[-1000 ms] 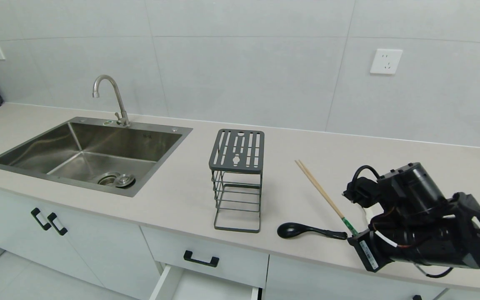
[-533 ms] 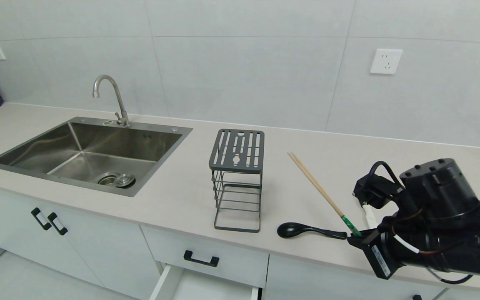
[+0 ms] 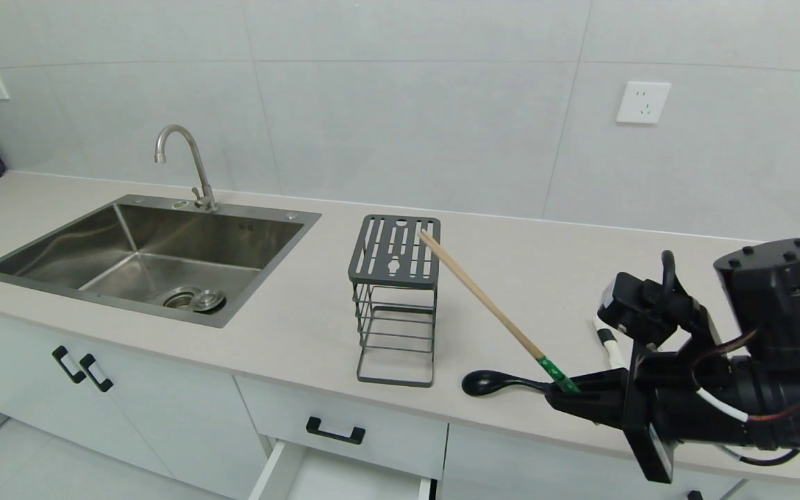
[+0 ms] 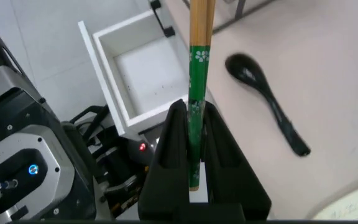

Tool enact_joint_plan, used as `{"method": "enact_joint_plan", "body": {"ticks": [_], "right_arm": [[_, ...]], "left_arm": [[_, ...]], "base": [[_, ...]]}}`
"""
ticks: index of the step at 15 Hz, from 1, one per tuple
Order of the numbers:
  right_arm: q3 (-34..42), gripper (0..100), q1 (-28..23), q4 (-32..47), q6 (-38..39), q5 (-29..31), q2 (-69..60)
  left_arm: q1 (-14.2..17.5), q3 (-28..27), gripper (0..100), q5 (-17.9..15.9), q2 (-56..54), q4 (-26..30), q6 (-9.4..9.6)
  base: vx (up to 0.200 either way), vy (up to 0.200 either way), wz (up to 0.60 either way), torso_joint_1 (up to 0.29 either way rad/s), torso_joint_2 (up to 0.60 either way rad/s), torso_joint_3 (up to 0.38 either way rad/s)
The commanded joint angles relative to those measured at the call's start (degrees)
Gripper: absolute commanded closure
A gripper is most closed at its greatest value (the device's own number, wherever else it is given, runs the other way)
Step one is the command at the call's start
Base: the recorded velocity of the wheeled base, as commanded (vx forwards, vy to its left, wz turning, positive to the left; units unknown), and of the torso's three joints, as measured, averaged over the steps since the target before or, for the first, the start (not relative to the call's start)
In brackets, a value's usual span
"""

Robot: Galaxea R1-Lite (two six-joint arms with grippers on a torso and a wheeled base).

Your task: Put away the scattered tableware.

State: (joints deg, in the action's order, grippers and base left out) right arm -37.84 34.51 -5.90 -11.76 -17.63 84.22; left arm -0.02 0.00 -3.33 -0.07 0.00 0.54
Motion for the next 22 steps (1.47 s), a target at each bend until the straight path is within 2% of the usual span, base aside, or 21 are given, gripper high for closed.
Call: {"method": "enact_joint_plan", "body": {"ticks": [1, 3, 7, 10, 15, 18, 22], "right_arm": [[0.1, 100, 1.3, 0.1, -0.5, -0.1, 0.5], [1.5, 100, 1.2, 2.4, -5.6, -0.1, 1.1], [2.7, 100, 1.1, 4.2, -7.8, 0.2, 0.8], [7.5, 100, 6.2, 3.9, -7.6, 0.8, 0.8], [8.2, 100, 10.4, 4.1, -5.3, 4.8, 2.7], [7.9, 100, 11.2, 2.1, -3.2, 4.4, 4.2], [4.0, 100, 14.0, -4.8, -3.3, 4.4, 10.8]], "left_arm": [[0.0, 0.0, 0, 0.0, 0.1, 0.0, -0.01], [0.0, 0.0, 0, 0.0, 0.1, 0.0, -0.01], [0.0, 0.0, 0, 0.0, 0.1, 0.0, -0.01], [-0.1, 0.0, 0, 0.0, 0.1, 0.0, -0.01], [0.0, 0.0, 0, 0.0, 0.1, 0.0, -0.01], [0.0, 0.0, 0, 0.0, 0.1, 0.0, -0.01], [0.0, 0.0, 0, 0.0, 0.1, 0.0, -0.01]], "base": [[0.000, 0.000, 0.00, 0.000, 0.00, 0.000], [0.000, 0.000, 0.00, 0.000, 0.00, 0.000], [0.000, 0.000, 0.00, 0.000, 0.00, 0.000], [0.000, 0.000, 0.00, 0.000, 0.00, 0.000], [0.000, 0.000, 0.00, 0.000, 0.00, 0.000], [0.000, 0.000, 0.00, 0.000, 0.00, 0.000], [0.000, 0.000, 0.00, 0.000, 0.00, 0.000]]}}
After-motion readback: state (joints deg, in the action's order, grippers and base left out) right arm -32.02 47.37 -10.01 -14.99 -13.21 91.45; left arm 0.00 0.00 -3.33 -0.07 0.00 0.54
